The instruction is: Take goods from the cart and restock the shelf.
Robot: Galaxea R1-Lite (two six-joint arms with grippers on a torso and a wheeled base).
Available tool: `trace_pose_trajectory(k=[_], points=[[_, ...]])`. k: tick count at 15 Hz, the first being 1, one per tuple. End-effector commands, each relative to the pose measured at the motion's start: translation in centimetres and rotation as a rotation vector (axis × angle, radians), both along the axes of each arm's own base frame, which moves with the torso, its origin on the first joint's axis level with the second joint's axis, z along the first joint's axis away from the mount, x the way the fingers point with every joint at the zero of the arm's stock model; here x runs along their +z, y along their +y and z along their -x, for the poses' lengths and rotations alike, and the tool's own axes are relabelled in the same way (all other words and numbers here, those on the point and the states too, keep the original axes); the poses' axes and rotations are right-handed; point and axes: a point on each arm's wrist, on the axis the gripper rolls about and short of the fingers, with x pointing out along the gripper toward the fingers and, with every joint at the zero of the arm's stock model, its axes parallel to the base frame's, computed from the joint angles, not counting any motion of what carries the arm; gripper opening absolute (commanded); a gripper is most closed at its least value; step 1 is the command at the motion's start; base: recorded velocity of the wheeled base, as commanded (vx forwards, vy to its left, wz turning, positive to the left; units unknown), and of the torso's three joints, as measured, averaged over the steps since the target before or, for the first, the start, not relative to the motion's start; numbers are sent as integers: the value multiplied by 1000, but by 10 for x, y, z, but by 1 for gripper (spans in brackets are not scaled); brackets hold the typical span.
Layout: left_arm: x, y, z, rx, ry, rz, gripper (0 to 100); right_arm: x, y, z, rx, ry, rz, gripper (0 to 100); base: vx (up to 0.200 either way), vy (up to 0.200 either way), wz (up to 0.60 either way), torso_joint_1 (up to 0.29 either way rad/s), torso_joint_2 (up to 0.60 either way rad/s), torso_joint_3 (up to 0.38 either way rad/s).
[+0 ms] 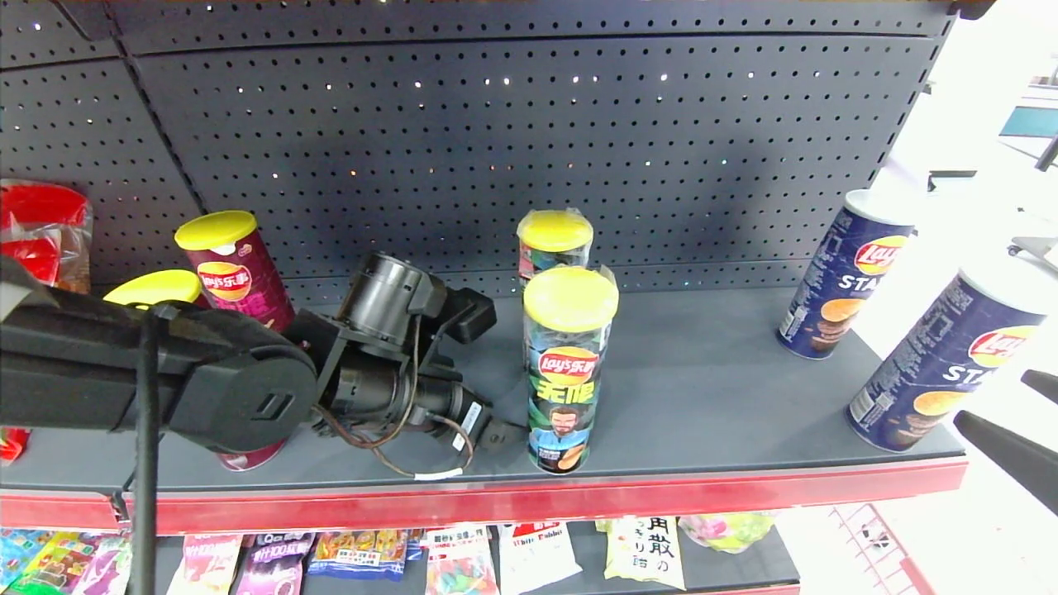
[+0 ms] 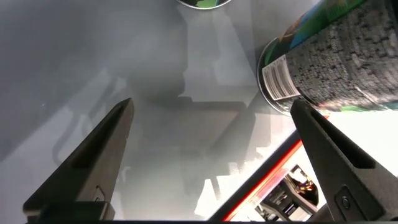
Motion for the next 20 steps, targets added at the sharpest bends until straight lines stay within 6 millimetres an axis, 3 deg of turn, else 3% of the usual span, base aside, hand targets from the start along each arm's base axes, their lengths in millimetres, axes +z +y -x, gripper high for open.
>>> trace_pose_trajectory(k=[1,4,7,10,15,16,17,19,20], points=[[0,0,1,-2,0,0,100,0,0,0,0,3,1,100,0,0,0,0,0,0],[0,3,2,6,2,0,100,-1,0,0,0,3,1,100,0,0,0,0,0,0],[16,17,12,23,-28,21,100,-5,0,2,0,23,7,100,0,0,0,0,0,0],[40,41,64,-6,-82,59,100,-14,-3,11,-1,65,21,100,0,0,0,0,0,0],[54,120,179,30,-239,119,100,-38,-17,53,-58,121,98,100,0,0,0,0,0,0],[55,133,196,53,-261,116,100,-41,-20,61,-77,115,111,100,0,0,0,0,0,0],[55,158,229,108,-298,98,100,-47,-26,77,-136,110,144,100,0,0,0,0,0,0],[48,183,262,188,-345,75,100,-52,-32,90,-259,109,160,100,0,0,0,0,0,0],[38,205,292,296,-392,42,100,-55,-37,103,-366,93,161,100,0,0,0,0,0,0]])
